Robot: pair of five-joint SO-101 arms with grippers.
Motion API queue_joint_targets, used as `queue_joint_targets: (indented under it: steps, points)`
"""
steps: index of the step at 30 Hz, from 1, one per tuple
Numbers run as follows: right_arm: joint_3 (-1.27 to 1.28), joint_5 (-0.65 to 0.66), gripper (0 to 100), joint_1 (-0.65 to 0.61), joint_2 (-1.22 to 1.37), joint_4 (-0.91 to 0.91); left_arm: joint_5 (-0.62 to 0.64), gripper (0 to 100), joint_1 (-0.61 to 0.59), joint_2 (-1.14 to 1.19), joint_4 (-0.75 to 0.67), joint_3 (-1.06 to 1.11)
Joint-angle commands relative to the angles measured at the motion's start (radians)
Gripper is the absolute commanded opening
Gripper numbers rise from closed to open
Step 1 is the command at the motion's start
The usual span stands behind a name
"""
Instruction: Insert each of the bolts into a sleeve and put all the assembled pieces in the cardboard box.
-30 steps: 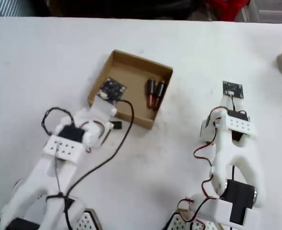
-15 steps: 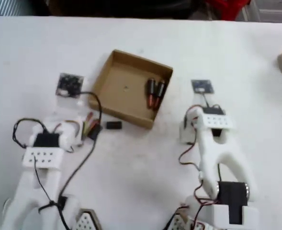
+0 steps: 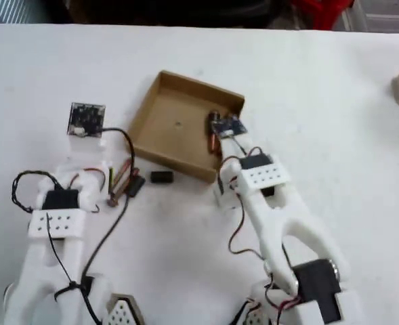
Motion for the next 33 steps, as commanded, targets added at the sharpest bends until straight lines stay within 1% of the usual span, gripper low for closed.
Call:
queue_joint_targets:
  steps: [1, 5, 6, 10, 13, 21, 23, 29, 31, 33]
  points:
    - [-0.008, -0.002, 1.7, -0.079, -0.131, 0.005, 0.011, 2, -0.012, -0.036, -0.038, -0.012]
    - [-0.005, -0.141, 1.7, -0.137, -0.22, -0.001, 0.011, 2, -0.012, -0.036, -0.038, -0.012]
    - [-0.006, -0.16, 1.7, -0.148, -0.229, -0.004, 0.011, 2, -0.012, -0.036, -0.038, -0.012]
    - [-0.005, -0.175, 1.7, -0.189, -0.232, -0.056, 0.011, 2, -0.012, -0.036, -0.038, -0.012]
    - [0.015, -0.175, 1.7, -0.202, -0.223, -0.13, 0.009, 2, -0.012, -0.036, -0.038, -0.012]
    - [0.204, -0.175, 1.7, -0.226, -0.229, -0.489, 0.008, 2, -0.012, -0.036, -0.038, -0.012]
    - [0.219, -0.175, 1.7, -0.222, -0.229, -0.532, 0.006, 2, -0.012, -0.036, -0.038, -0.012]
    - [0.233, -0.176, 1.7, -0.226, -0.223, -0.572, 0.005, 2, -0.012, -0.036, -0.038, -0.012]
    - [0.262, -0.218, 1.7, -0.228, -0.222, -0.63, 0.005, 2, -0.012, -0.036, -0.038, -0.012]
    - [0.315, -0.295, 1.6, -0.228, -0.228, -0.714, 0.005, 2, -0.012, -0.036, -0.038, -0.011]
